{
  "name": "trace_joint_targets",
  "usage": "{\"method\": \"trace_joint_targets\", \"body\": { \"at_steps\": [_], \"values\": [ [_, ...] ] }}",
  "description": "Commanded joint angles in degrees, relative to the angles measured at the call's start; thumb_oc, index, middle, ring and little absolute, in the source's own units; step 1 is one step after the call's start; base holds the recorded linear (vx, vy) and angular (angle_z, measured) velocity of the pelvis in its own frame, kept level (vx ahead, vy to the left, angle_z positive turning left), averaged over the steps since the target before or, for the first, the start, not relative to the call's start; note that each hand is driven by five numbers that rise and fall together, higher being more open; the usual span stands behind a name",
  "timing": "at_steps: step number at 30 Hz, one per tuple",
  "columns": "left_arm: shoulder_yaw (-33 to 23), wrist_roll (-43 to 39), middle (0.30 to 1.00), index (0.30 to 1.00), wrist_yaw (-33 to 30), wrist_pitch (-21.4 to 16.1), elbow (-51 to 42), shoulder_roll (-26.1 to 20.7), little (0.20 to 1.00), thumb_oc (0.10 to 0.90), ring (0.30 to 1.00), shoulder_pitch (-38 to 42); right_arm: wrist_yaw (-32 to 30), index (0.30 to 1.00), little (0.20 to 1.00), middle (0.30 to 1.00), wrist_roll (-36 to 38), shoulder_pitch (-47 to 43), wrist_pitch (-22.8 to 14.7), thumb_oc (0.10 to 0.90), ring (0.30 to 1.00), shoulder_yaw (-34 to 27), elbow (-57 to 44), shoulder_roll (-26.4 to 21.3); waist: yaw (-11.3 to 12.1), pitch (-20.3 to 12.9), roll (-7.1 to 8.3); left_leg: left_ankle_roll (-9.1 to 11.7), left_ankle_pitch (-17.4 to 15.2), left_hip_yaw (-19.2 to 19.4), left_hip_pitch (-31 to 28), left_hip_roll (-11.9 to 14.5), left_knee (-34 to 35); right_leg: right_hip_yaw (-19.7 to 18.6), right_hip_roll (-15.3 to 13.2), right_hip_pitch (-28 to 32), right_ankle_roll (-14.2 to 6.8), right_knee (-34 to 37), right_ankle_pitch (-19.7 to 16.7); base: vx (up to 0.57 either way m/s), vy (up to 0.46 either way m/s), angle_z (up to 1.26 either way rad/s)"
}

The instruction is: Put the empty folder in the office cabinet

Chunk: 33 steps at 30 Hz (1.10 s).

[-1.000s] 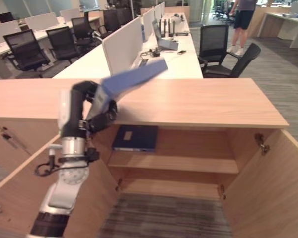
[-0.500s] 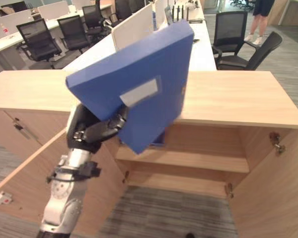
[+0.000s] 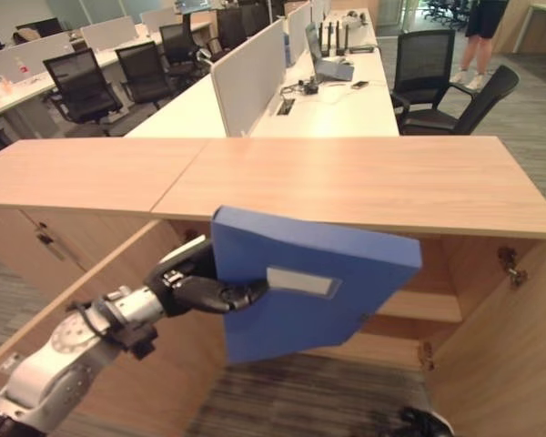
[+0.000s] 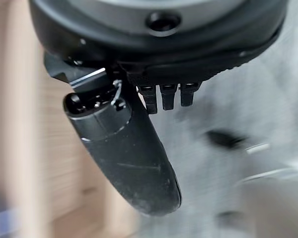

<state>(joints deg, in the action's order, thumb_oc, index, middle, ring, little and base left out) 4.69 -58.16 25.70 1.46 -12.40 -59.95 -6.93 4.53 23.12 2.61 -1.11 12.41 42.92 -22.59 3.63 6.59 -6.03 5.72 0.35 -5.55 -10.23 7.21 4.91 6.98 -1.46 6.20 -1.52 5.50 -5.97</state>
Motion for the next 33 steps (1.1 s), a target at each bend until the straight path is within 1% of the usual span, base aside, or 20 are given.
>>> {"method": "trace_joint_targets", "body": {
  "at_steps": [1, 3, 4, 5, 7, 8, 13, 16, 20, 23, 24, 26, 27, 28, 29, 30, 33],
  "values": [
    [-5.87, -2.83, 0.3, 0.3, 0.38, -6.65, 0.77, 0.38, 0.3, 0.4, 0.3, 3.92, 2.8, 0.9, 0.9, 0.9, 8.56, -5.76, -8.83, 0.8, 0.9, -3.0, -11.5, -6.49, -0.92, -1.56, 1.87, 1.27, -2.94, 1.59, -1.1, 1.94, -0.07, -2.91, -4.37, 3.98, -5.78, -0.61, 8.54, 0.01, 0.024, -0.11],
    [-6.06, -2.27, 0.3, 0.3, 0.45, -7.03, 2.73, 0.98, 0.3, 0.4, 0.3, 4.25, 4.61, 0.9, 0.9, 0.9, 11.43, -5.66, -8.94, 0.8, 0.9, -4.34, -17.55, -9.85, -1.29, -1.73, 1.93, 1.25, -2.97, 1.76, -1.2, 1.91, 0.02, -2.96, -4.49, 3.91, -5.89, -0.59, 8.5, 0.01, 0.035, -0.08],
    [-6.51, -1.37, 0.3, 0.3, 0.75, -6.99, 4.26, 2.1, 0.3, 0.4, 0.3, 4.58, 6.21, 0.9, 0.9, 0.9, 13.65, -5.18, -8.96, 0.8, 0.9, -5.27, -22.75, -12.28, -1.65, -1.84, 2.15, 1.24, -3.0, 1.98, -1.25, 1.88, 0.09, -2.95, -4.62, 3.83, -5.94, -0.59, 8.43, 0.0, 0.0, 0.0],
    [-6.49, -1.36, 0.3, 0.3, 0.77, -6.99, 4.28, 2.15, 0.3, 0.4, 0.3, 4.59, 6.22, 0.9, 0.9, 0.9, 13.68, -5.12, -8.91, 0.8, 0.9, -5.3, -22.83, -12.34, -1.64, -1.84, 2.1, 1.24, -3.01, 1.98, -1.25, 1.88, 0.09, -2.95, -4.62, 3.83, -5.94, -0.6, 8.44, 0.0, 0.0, 0.0],
    [-7.06, -0.57, 0.3, 0.3, 0.71, -7.43, 5.3, 3.22, 0.3, 0.4, 0.3, 5.01, 7.75, 0.9, 0.9, 0.9, 15.36, -5.1, -8.63, 0.8, 0.9, -5.8, -26.56, -13.9, -1.86, -1.98, 2.26, 1.27, -3.06, 2.3, -1.26, 1.9, 0.09, -2.91, -4.7, 3.78, -6.01, -0.56, 8.35, 0.0, 0.005, 0.02],
    [-7.97, 0.52, 0.3, 0.3, 0.47, -7.75, 5.83, 4.29, 0.3, 0.4, 0.3, 5.41, 9.38, 0.9, 0.9, 0.9, 17.74, -4.97, -8.19, 0.8, 0.9, -6.16, -29.0, -14.71, -2.08, -2.09, 2.54, 1.31, -3.11, 2.71, -1.28, 1.94, 0.09, -2.91, -4.76, 3.58, -6.09, -0.51, 8.17, 0.0, 0.0, 0.0],
    [-9.69, 2.34, 0.3, 0.3, 0.54, -8.11, 6.76, 6.24, 0.3, 0.4, 0.3, 6.7, 11.55, 0.9, 0.9, 0.9, 19.84, -4.63, -7.14, 0.8, 0.9, -6.4, -31.61, -14.54, -2.37, -2.27, 2.85, 1.47, -3.13, 3.27, -0.96, 1.98, 0.09, -2.51, -4.72, 3.31, -6.17, -0.5, 8.16, -0.01, 0.01, -0.09],
    [-9.98, 2.7, 0.3, 0.3, 0.43, -8.24, 6.98, 6.66, 0.3, 0.4, 0.3, 6.95, 11.67, 0.9, 0.9, 0.9, 19.92, -4.73, -7.07, 0.8, 0.9, -6.37, -31.44, -14.26, -2.39, -2.27, 2.94, 1.46, -3.15, 3.32, -0.95, 1.97, 0.09, -2.51, -4.68, 3.32, -6.1, -0.5, 8.2, 0.0, 0.002, -0.01],
    [-11.33, 3.37, 0.3, 0.3, 0.56, -8.41, 7.74, 7.67, 0.3, 0.4, 0.3, 8.4, 14.09, 0.9, 0.9, 0.9, 23.12, -4.65, -5.65, 0.8, 0.9, -5.77, -32.67, -12.69, -2.37, -2.38, 3.11, 1.43, -3.12, 2.98, -0.93, 2.03, 0.09, -2.48, -4.6, 3.57, -6.01, -0.5, 8.45, 0.0, 0.0, 0.0],
    [-11.49, 3.6, 0.3, 0.3, 1.28, -8.6, 7.8, 7.78, 0.3, 0.4, 0.3, 9.98, 17.78, 0.9, 0.9, 0.9, 26.71, -5.18, -4.09, 0.8, 0.9, -3.38, -35.34, -12.34, -2.39, -2.55, 3.23, 1.48, -3.14, 2.72, -1.0, 2.07, 0.09, -2.56, -4.63, 3.7, -6.0, -0.5, 8.63, -0.01, -0.001, 0.0],
    [-11.55, 3.6, 0.3, 0.3, 1.29, -8.61, 7.79, 7.78, 0.3, 0.4, 0.3, 10.03, 17.8, 0.9, 0.9, 0.9, 26.74, -5.25, -4.08, 0.8, 0.9, -3.4, -35.36, -12.36, -2.41, -2.52, 3.31, 1.48, -2.4, 2.69, -0.54, 1.95, 0.09, -2.55, -4.72, 3.26, -5.95, -0.5, 7.96, -0.04, -0.005, 0.01],
    [-10.96, 3.69, 0.3, 0.3, 1.7, -8.71, 7.88, 7.81, 0.3, 0.4, 0.3, 11.19, 19.56, 0.9, 0.9, 0.9, 28.84, -6.13, -3.3, 0.8, 0.9, -1.53, -36.44, -12.2, -2.37, -2.57, 3.36, 1.48, -2.33, 2.57, -0.5, 1.94, 0.09, -2.61, -4.72, 3.18, -5.93, -0.5, 7.94, -0.02, -0.002, 0.0],
    [-10.64, 3.67, 0.3, 0.3, 1.89, -8.63, 7.74, 7.85, 0.3, 0.4, 0.3, 11.52, 20.24, 0.9, 0.9, 0.9, 29.57, -6.49, -2.93, 0.8, 0.9, -0.57, -37.05, -12.05, -2.3, -2.69, 3.33, 1.5, -2.99, 2.59, -0.86, 2.09, 0.09, -2.58, -4.64, 3.54, -5.98, -0.5, 8.58, 0.0, 0.0, 0.0],
    [-10.05, 3.68, 0.3, 0.3, 2.48, -8.57, 7.18, 7.84, 0.3, 0.4, 0.3, 12.54, 21.85, 0.9, 0.9, 0.9, 30.64, -7.43, -2.07, 0.8, 0.9, 1.41, -38.75, -12.15, -2.19, -2.71, 3.4, 1.55, -2.92, 2.7, -0.85, 2.13, 0.09, -2.52, -4.6, 3.51, -6.03, -0.5, 8.54, 0.0, 0.0, 0.0],
    [-10.1, 3.68, 0.3, 0.3, 2.48, -8.58, 7.17, 7.84, 0.3, 0.4, 0.3, 12.59, 21.86, 0.9, 0.9, 0.9, 30.66, -7.5, -2.07, 0.8, 0.9, 1.38, -38.76, -12.16, -2.2, -2.63, 3.47, 1.55, -2.23, 2.69, -0.46, 2.03, 0.09, -2.53, -4.68, 3.14, -5.98, -0.5, 7.9, 0.0, 0.0, 0.0],
    [-9.85, 3.8, 0.3, 0.3, 2.7, -8.64, 6.88, 7.81, 0.3, 0.4, 0.3, 12.86, 22.35, 0.9, 0.9, 0.9, 31.17, -7.9, -1.89, 0.8, 0.9, 2.12, -39.5, -12.23, -2.15, -2.68, 3.42, 1.58, -2.93, 2.75, -0.9, 2.16, 0.09, -2.45, -4.55, 3.6, -6.01, -0.5, 8.59, 0.0, 0.0, 0.0],
    [-8.74, 4.17, 0.3, 0.3, 3.04, -8.56, 6.25, 8.21, 0.3, 0.4, 0.3, 13.94, 22.6, 0.9, 0.9, 0.9, 32.07, -9.29, -2.3, 0.8, 0.9, 3.54, -40.79, -11.3, -2.03, -2.65, 3.6, 1.62, -2.91, 3.08, -0.86, 2.23, 0.09, -2.3, -4.5, 3.54, -6.02, -0.5, 8.53, 0.0, 0.0, 0.0]
  ]
}}
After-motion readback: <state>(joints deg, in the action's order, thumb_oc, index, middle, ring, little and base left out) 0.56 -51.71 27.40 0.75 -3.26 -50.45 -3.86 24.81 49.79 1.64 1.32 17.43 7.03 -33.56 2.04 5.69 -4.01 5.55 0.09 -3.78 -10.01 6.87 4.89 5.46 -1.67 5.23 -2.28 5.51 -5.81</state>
